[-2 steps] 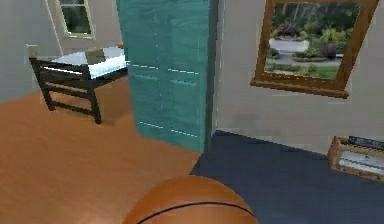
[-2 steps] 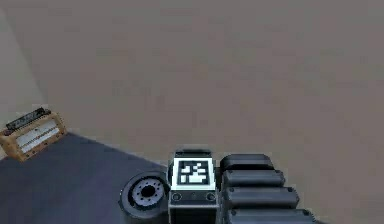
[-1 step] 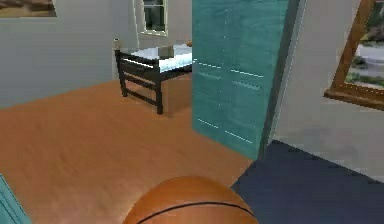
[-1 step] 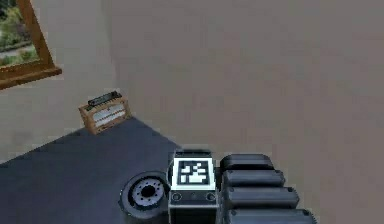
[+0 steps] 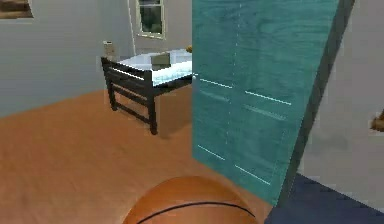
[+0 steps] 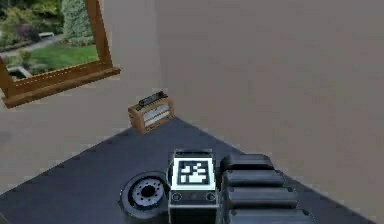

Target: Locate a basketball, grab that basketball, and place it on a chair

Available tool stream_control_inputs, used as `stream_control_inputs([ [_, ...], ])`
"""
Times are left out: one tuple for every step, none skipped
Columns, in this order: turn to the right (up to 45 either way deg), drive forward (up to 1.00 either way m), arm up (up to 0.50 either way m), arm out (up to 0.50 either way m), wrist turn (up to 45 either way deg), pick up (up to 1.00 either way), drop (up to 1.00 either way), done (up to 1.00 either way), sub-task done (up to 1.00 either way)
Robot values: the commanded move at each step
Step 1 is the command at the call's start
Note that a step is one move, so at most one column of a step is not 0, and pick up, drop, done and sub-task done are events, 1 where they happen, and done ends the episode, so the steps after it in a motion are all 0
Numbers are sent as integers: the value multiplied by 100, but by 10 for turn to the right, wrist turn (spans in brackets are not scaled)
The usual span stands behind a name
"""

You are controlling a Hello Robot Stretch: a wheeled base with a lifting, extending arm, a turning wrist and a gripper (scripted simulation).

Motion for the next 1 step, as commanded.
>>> stream_control_inputs([
  [-450, 0, 0, 0, 0, 0, 0, 0, 0],
])
